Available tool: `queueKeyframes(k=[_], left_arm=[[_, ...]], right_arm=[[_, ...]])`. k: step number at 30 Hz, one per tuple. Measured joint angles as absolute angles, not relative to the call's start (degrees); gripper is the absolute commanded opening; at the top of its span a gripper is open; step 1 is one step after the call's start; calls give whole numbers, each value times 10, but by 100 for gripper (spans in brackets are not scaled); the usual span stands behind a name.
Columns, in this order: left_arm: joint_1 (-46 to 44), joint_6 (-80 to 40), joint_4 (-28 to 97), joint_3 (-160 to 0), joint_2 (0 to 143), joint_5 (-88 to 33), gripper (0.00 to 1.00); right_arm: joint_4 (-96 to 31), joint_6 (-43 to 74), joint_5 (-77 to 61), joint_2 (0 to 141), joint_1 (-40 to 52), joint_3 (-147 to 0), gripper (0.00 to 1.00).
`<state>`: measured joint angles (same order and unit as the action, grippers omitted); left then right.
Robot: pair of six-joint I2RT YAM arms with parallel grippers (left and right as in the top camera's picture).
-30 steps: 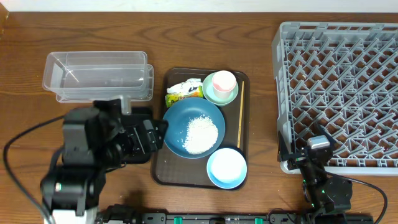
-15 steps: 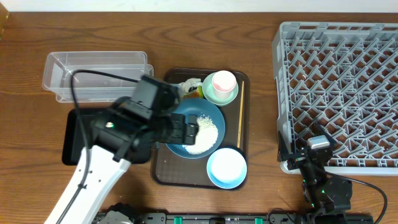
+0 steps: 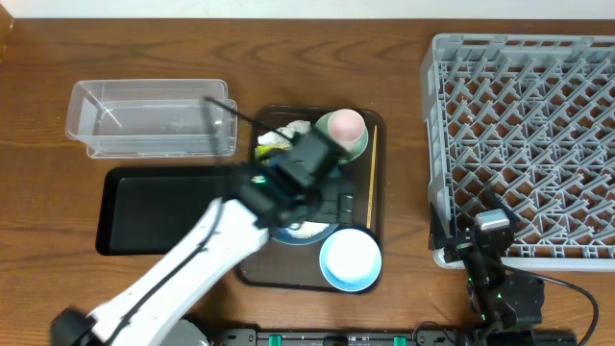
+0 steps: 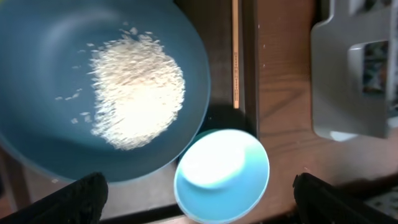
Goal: Sort waste into correct bins and load items into the dishwasher rack
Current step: 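Grasp the rim of the blue rice bowl with the left gripper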
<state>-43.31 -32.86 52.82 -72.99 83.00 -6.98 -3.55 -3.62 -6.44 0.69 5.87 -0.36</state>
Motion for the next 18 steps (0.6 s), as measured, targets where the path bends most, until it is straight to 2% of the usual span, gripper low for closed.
queueKeyframes(k=[12,18], left_arm=[[-453,-345,476,-730,947,-22,99],[-474,-352,431,-730,1007,15,88]], right_arm=[[-36,-36,-64,7,59,-4,99],[-35,-36,-64,7,59,-4,99]])
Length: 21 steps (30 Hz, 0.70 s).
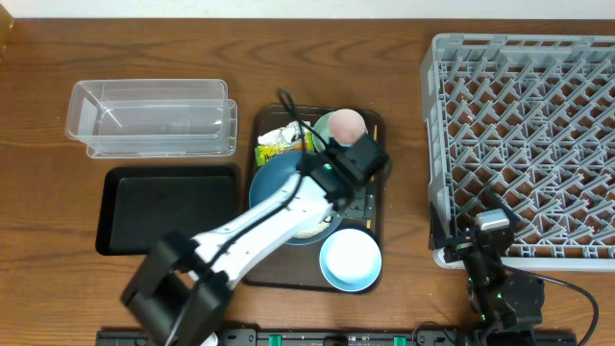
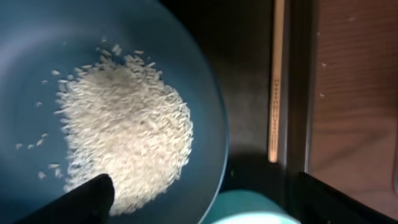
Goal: Sort waste into correct bins and load items into the dishwasher rack
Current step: 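Grasp the rim of the blue rice bowl with the left gripper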
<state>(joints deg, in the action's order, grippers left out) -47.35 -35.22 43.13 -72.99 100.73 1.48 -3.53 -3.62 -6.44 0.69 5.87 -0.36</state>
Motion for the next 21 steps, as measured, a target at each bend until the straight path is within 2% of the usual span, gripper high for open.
queueKeyframes(k=[6,13,18,21], left_arm=[[-504,-373,420,-730,1045,63,78],[-515,-398,406,-730,1072,97,72],[-515,-420,397,-730,1101,114,61],[-515,-426,397,-730,1111,119,59]], right_arm=[[-36,-36,-64,7,59,-4,99],[-36,-36,-64,7,59,-4,99],[-35,-36,-64,7,59,-4,99],[-36,-36,-64,7,59,-4,99]])
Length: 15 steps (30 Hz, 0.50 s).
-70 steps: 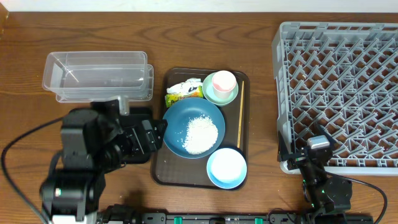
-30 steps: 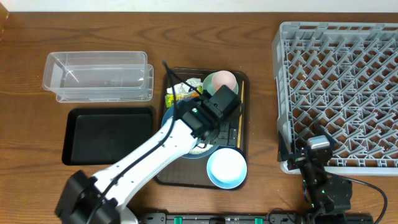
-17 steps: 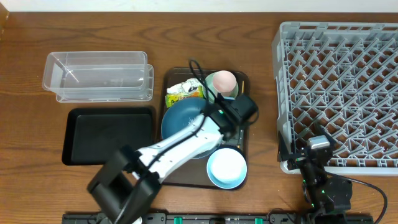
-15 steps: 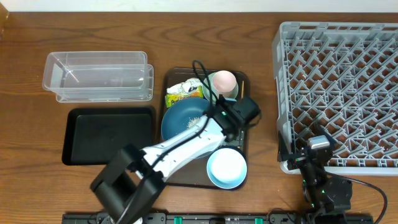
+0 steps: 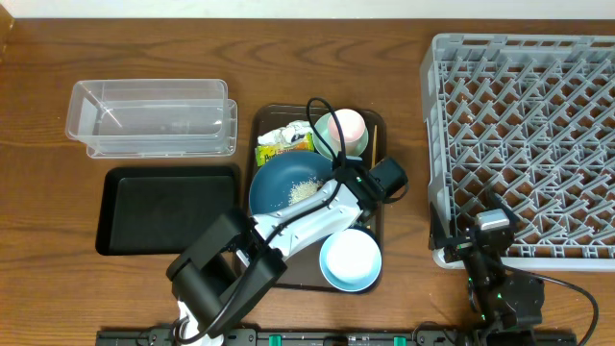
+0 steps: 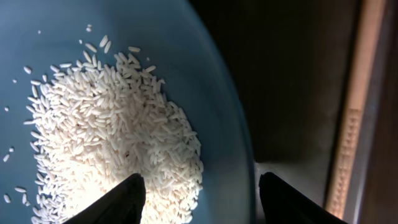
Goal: Sort waste into correct bins and load items into the dishwasher rack
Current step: 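Grasp the rim of the blue rice bowl with the left gripper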
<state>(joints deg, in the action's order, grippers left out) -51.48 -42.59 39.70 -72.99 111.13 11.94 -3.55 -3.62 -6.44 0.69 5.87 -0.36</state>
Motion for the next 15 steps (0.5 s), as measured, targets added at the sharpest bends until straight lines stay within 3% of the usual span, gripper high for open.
queueKeyframes(k=[15], left_arm=[[-515,-436,392,-730,1102,124,47]], right_arm=[[-36,-36,-64,7,59,-4,99]])
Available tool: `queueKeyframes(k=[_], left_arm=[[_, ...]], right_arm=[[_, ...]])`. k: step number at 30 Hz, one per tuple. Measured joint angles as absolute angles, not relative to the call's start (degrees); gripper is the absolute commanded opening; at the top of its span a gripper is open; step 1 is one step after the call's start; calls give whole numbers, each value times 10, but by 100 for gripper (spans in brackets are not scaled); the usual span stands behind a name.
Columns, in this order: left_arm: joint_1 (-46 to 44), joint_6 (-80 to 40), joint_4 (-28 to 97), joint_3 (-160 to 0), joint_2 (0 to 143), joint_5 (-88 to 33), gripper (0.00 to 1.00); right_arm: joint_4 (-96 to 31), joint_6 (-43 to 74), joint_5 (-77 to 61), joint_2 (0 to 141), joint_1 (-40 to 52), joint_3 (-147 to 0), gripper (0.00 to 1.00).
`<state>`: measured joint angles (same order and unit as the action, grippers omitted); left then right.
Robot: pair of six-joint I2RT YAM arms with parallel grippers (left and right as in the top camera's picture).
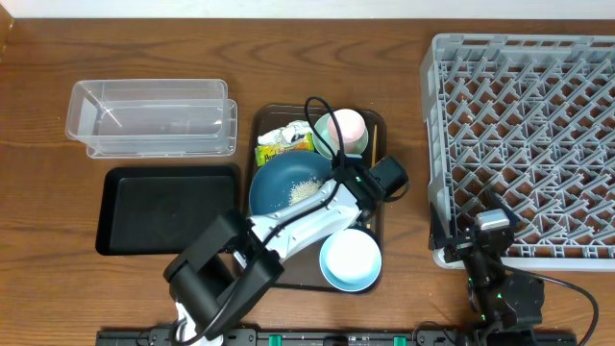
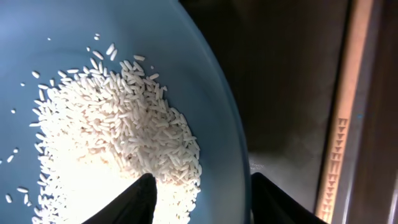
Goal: Sort waste into correct bins and load items into the dishwasher rack
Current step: 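Grasp the rim of the blue rice bowl with the left gripper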
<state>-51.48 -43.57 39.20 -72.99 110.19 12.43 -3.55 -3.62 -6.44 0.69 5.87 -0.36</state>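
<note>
A dark blue bowl (image 1: 279,183) holding white rice (image 2: 112,137) sits in the middle of the brown tray (image 1: 317,109). My left gripper (image 1: 338,185) is low at the bowl's right rim, open. In the left wrist view my left gripper (image 2: 202,196) has one finger on the rice inside the bowl (image 2: 124,43) and the other outside over the tray floor. A wooden chopstick (image 2: 342,118) lies along the tray's right side. My right gripper (image 1: 490,226) rests by the dishwasher rack (image 1: 528,135); its jaws are too small to read.
On the same tray are a light blue bowl (image 1: 351,259) at the front, a pink cup in a green bowl (image 1: 346,125) at the back, and a crumpled wrapper (image 1: 283,142). A clear bin (image 1: 154,117) and a black bin (image 1: 163,210) stand to the left.
My left gripper's fingers stand a little closer together across the bowl's right rim, and the rice fills slightly more of the wrist view. Nothing on the tray has moved.
My left gripper was first high over the tray, with both blue bowls in its view. Then it was further right and lower, over the rice bowl's right edge. Half a second ago its open fingers straddled that rim, and they have narrowed slightly since.
</note>
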Motion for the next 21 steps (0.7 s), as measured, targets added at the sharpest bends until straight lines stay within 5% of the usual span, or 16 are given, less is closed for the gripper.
queueKeyframes(k=[21], left_arm=[[-522,-436,392,-730,1092,123,21]], right_arm=[[-36,-36,-64,7,59,-4,99]])
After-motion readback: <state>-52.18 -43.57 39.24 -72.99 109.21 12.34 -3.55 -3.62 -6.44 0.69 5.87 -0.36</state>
